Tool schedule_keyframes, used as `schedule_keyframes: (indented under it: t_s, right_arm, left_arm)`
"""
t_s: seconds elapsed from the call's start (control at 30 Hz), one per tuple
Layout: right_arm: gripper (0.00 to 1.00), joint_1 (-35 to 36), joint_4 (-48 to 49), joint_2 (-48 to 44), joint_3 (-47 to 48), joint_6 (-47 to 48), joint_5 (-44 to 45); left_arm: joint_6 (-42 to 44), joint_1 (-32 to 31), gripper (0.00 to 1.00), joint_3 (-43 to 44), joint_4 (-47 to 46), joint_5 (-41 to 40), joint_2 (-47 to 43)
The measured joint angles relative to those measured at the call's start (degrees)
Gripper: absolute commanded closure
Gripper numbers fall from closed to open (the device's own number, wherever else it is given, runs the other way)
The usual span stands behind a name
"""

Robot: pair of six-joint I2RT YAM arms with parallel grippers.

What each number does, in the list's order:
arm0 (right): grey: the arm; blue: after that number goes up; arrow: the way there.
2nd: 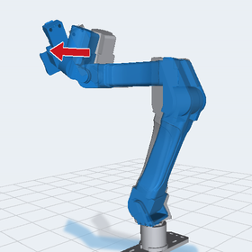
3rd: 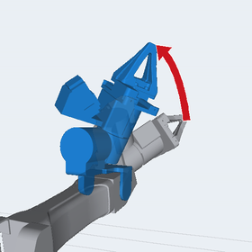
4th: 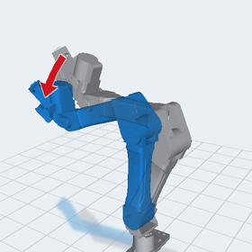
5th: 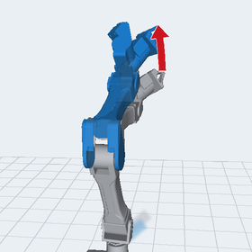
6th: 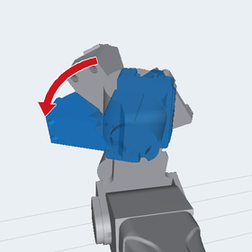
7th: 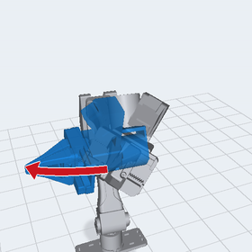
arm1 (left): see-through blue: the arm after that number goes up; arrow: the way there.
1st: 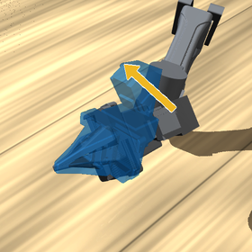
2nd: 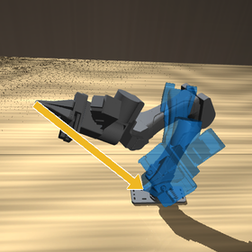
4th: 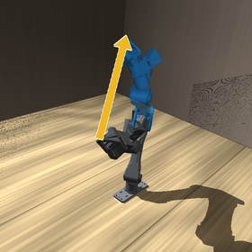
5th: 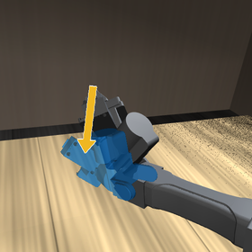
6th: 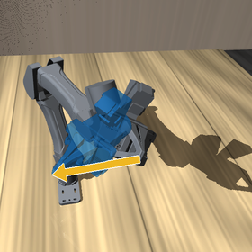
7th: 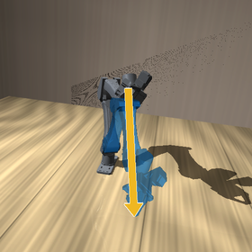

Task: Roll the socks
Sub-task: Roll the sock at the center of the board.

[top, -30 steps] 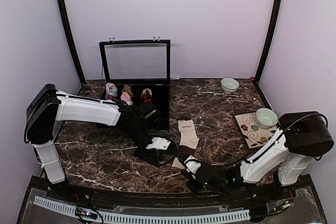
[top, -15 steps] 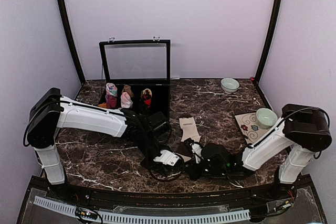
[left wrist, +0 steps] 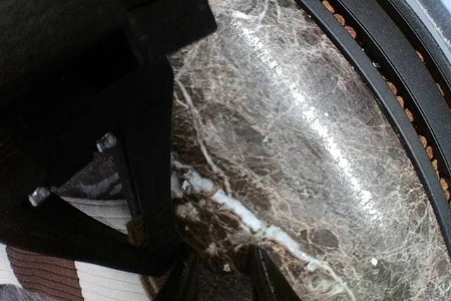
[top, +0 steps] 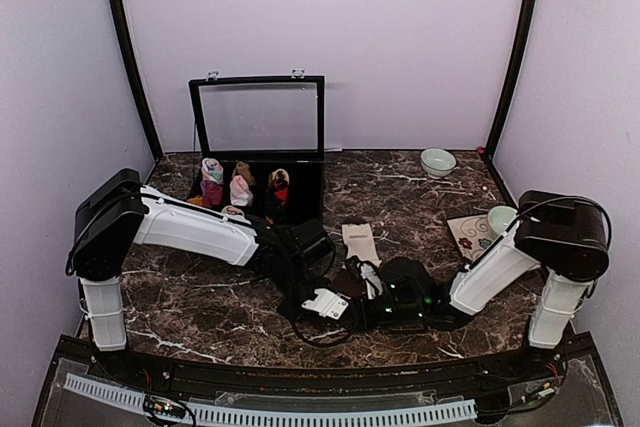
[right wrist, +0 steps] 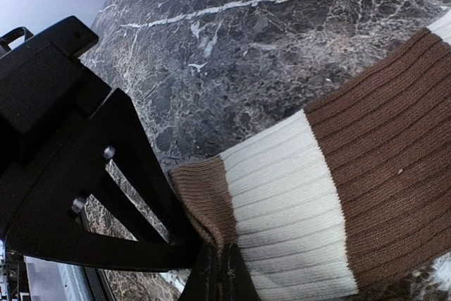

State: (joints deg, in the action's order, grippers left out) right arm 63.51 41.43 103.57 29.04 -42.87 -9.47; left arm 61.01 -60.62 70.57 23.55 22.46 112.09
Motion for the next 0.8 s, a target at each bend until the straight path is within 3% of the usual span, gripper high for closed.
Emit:
schedule_keyframes:
  t_s: [0.27,0.8]
  right_arm:
    - [1.0,-2.1,-1.2,-1.3,-1.3,-1.2,-4.7]
    - [1.0,-2.4,-5.9,-3.3,-1.0,-1.9,-6.0]
  left_arm:
    - [0.5,0.0,0.75,-1.3,0.2,0.1,-1.2]
    - [0.2,0.0,0.74,-3.2,-1.4,0.3,-3.7]
